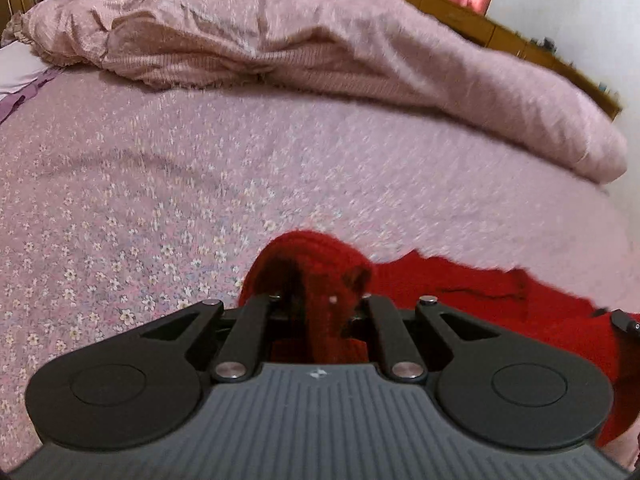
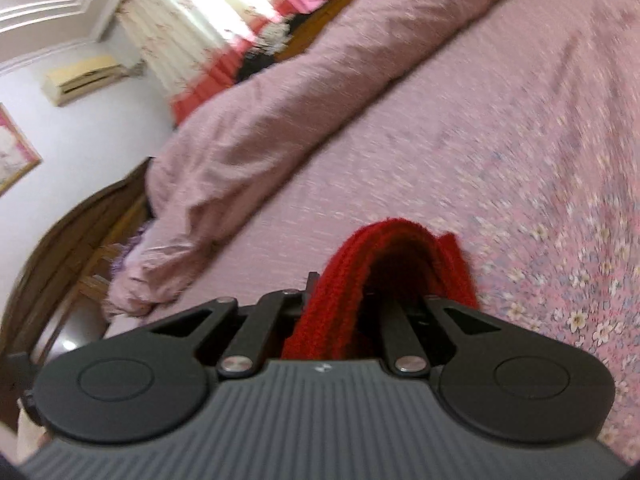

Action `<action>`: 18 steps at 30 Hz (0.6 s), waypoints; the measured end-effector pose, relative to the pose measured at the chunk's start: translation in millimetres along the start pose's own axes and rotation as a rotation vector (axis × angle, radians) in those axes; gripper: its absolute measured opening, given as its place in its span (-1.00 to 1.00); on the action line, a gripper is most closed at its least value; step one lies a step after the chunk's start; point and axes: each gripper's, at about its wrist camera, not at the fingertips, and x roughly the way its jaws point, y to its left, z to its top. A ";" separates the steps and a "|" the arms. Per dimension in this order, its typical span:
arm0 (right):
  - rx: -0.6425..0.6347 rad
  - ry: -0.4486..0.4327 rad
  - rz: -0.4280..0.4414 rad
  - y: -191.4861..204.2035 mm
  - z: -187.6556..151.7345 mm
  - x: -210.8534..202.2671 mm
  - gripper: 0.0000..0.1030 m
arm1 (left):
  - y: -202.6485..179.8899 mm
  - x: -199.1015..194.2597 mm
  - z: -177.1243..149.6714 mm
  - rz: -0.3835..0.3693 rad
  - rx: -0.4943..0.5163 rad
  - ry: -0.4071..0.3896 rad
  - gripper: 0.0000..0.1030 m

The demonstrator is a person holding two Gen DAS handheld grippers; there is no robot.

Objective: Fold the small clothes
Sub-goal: 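Lift the hem with both grippers and fold it toward the collar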

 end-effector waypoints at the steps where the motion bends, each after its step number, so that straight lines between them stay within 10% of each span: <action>1: 0.012 0.012 -0.027 -5.2 -3.7 5.6 -0.78 | 1.1 6.0 -2.7 0.006 0.005 0.009 -0.78; 11: 0.032 0.014 -0.051 -13.9 -14.1 2.5 -0.76 | 0.4 -11.1 -5.5 0.011 0.033 0.001 -0.67; 16: 0.027 -0.020 -0.064 -3.6 -9.5 -19.5 0.08 | 13.0 -43.9 -5.2 -0.014 -0.039 -0.036 0.25; 18: 0.036 -0.026 -0.070 0.4 -8.5 -30.6 0.10 | 17.5 -55.7 -6.3 -0.030 -0.057 -0.059 0.35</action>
